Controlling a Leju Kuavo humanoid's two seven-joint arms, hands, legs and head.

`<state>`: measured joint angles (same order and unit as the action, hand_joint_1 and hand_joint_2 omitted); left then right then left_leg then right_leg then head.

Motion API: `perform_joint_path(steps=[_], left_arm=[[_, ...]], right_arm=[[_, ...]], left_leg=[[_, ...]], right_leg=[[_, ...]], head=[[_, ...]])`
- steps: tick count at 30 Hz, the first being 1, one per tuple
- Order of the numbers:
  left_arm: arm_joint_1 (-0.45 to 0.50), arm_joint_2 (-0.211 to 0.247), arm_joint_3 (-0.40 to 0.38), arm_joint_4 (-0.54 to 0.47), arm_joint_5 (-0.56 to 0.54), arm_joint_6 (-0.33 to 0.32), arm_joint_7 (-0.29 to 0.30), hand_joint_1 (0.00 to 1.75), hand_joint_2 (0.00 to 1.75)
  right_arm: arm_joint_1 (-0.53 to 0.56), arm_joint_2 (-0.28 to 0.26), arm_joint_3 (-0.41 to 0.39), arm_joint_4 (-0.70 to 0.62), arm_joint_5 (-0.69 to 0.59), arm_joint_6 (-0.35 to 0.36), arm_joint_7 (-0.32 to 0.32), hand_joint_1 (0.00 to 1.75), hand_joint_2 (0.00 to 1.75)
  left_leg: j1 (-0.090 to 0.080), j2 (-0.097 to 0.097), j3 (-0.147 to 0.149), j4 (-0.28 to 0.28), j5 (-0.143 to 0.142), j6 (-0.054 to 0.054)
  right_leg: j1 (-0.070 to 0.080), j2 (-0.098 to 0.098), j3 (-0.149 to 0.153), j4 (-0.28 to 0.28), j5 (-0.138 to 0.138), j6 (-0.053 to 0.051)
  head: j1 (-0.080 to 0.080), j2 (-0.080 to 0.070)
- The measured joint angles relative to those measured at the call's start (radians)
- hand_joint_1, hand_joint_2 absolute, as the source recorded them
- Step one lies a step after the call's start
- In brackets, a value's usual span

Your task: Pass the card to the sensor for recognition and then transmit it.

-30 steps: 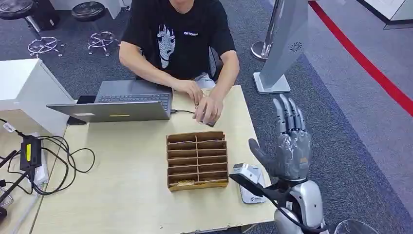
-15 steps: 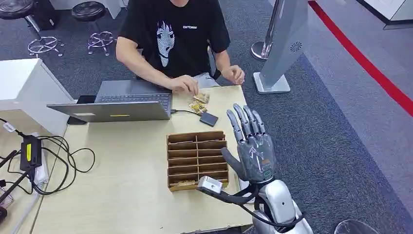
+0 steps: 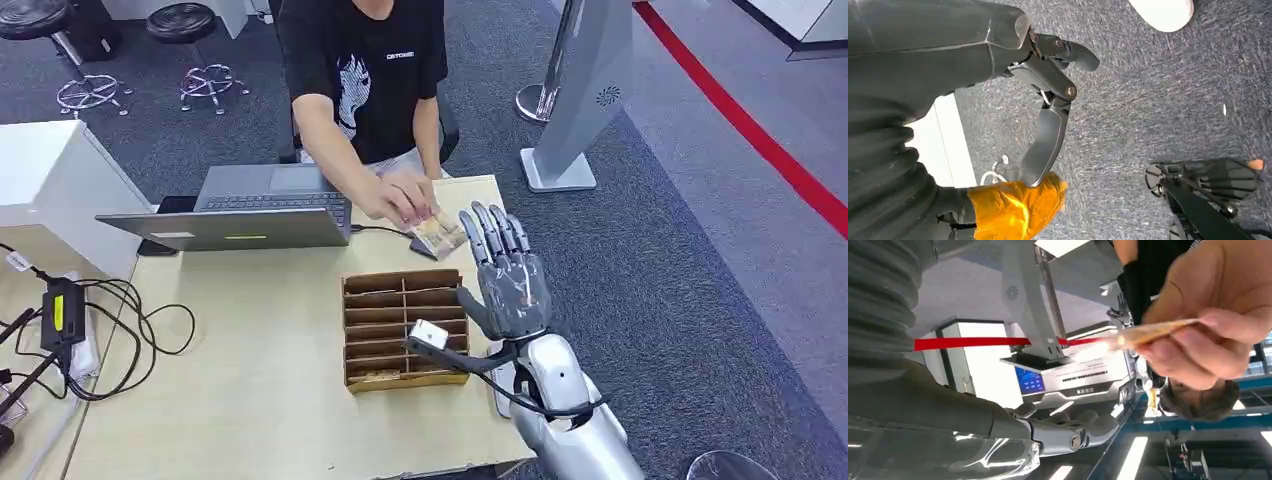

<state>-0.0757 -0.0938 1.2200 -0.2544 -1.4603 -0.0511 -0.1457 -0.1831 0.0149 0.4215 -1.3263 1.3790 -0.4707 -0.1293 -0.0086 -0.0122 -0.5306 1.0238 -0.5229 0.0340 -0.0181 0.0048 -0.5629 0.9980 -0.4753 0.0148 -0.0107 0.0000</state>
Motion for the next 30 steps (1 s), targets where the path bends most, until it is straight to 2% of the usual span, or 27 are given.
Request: perform_joint_path(steps=[8, 17, 18, 19, 30], left_arm=[[0.0, 0.001, 0.0, 0.001, 0.0, 0.0, -0.001, 0.0, 1.75], [0.0, 0.001, 0.0, 0.001, 0.003, 0.0, -0.001, 0.0, 1.75], [0.0, 0.001, 0.0, 0.001, 0.003, 0.0, -0.001, 0.0, 1.75], [0.0, 0.001, 0.0, 0.002, 0.003, 0.0, -0.001, 0.0, 1.75], [0.0, 0.001, 0.0, 0.002, -0.003, 0.001, -0.001, 0.0, 1.75]], right_arm=[[-0.02, 0.006, -0.001, 0.082, 0.0, 0.011, -0.008, 0.0, 1.75], [-0.019, 0.009, -0.007, 0.091, 0.0, -0.008, -0.016, 0.0, 1.75], [-0.019, 0.009, -0.009, 0.091, 0.0, -0.008, -0.016, 0.24, 1.75], [-0.019, 0.009, -0.01, 0.091, 0.0, -0.009, -0.017, 1.73, 1.75], [0.02, 0.02, -0.031, 0.013, -0.027, -0.07, -0.071, 1.75, 1.75]], left_leg=[[0.0, 0.0, 0.0, 0.0, 0.0, 0.0], [0.0, 0.0, 0.0, 0.0, 0.0, 0.0], [0.0, 0.0, 0.0, 0.0, 0.0, 0.0], [0.0, 0.0, 0.0, 0.0, 0.0, 0.0], [0.0, 0.0, 0.0, 0.0, 0.0, 0.0]], right_leg=[[0.0, 0.0, 0.0, 0.0, 0.0, 0.0], [0.0, 0.0, 0.0, 0.0, 0.0, 0.0], [0.0, 0.0, 0.0, 0.0, 0.0, 0.0], [0.0, 0.0, 0.0, 0.0, 0.0, 0.0], [0.0, 0.0, 0.0, 0.0, 0.0, 0.0]], head=[[0.0, 0.0], [0.0, 0.0], [0.0, 0.0], [0.0, 0.0], [0.0, 0.0]])
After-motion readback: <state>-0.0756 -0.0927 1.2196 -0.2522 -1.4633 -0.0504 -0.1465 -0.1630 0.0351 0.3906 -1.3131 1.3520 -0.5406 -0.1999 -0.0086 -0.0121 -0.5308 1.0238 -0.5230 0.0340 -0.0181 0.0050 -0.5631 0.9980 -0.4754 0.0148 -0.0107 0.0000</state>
